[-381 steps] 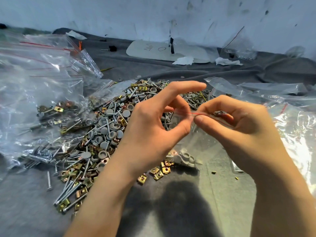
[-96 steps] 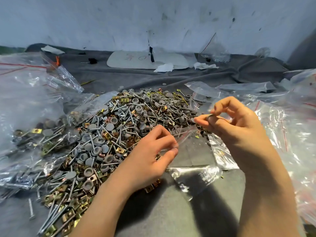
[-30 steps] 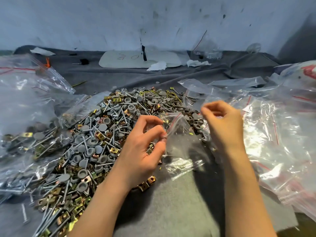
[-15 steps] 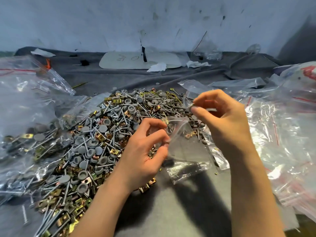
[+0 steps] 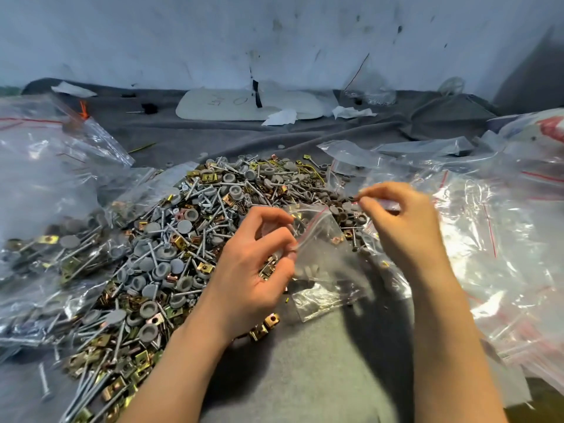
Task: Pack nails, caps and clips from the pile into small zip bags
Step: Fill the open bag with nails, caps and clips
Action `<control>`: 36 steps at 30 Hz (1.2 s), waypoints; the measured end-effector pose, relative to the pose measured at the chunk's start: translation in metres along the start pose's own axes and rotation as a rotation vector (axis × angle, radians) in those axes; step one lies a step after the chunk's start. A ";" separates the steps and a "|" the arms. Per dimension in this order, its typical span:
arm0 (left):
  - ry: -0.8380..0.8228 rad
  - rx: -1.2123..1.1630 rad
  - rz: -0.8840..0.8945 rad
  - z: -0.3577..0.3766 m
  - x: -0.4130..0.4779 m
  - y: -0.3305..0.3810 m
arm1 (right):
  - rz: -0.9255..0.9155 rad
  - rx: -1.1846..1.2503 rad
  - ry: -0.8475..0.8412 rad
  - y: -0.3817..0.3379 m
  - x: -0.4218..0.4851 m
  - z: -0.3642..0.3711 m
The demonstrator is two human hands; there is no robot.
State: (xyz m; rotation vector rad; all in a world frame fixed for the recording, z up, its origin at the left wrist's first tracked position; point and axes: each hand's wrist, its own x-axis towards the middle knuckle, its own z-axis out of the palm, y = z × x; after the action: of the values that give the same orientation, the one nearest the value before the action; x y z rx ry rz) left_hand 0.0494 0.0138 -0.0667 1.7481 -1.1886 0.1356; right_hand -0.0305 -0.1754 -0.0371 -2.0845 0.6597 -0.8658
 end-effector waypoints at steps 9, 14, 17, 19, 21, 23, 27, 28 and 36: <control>0.020 -0.008 -0.006 0.000 0.000 0.000 | 0.205 -0.304 -0.139 0.041 0.009 0.029; 0.020 -0.014 -0.015 0.001 0.000 0.000 | 0.214 -0.138 -0.051 0.037 0.008 0.026; 0.030 -0.011 -0.007 0.002 0.000 0.001 | 0.067 0.217 0.067 0.011 0.004 0.014; 0.022 -0.004 0.003 0.003 0.000 0.000 | -0.087 0.489 0.034 -0.014 -0.002 0.002; 0.006 -0.001 0.014 0.003 0.000 0.000 | -0.256 0.609 -0.093 -0.036 -0.012 -0.006; -0.011 0.007 0.026 0.002 0.000 -0.001 | -0.381 0.529 -0.197 -0.052 -0.021 -0.006; -0.003 0.015 0.040 0.001 0.001 -0.002 | -0.441 0.217 -0.291 -0.053 -0.023 -0.004; 0.002 0.012 0.039 0.001 0.001 -0.002 | -0.399 0.251 -0.278 -0.051 -0.022 -0.006; 0.027 -0.023 0.003 0.000 0.000 0.000 | -0.003 0.351 -0.029 -0.009 -0.004 -0.028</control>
State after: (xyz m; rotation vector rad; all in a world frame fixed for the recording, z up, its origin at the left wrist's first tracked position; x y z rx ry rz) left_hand 0.0495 0.0139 -0.0660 1.7198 -1.1683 0.1467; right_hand -0.0532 -0.1802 -0.0178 -1.7792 0.4520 -0.8814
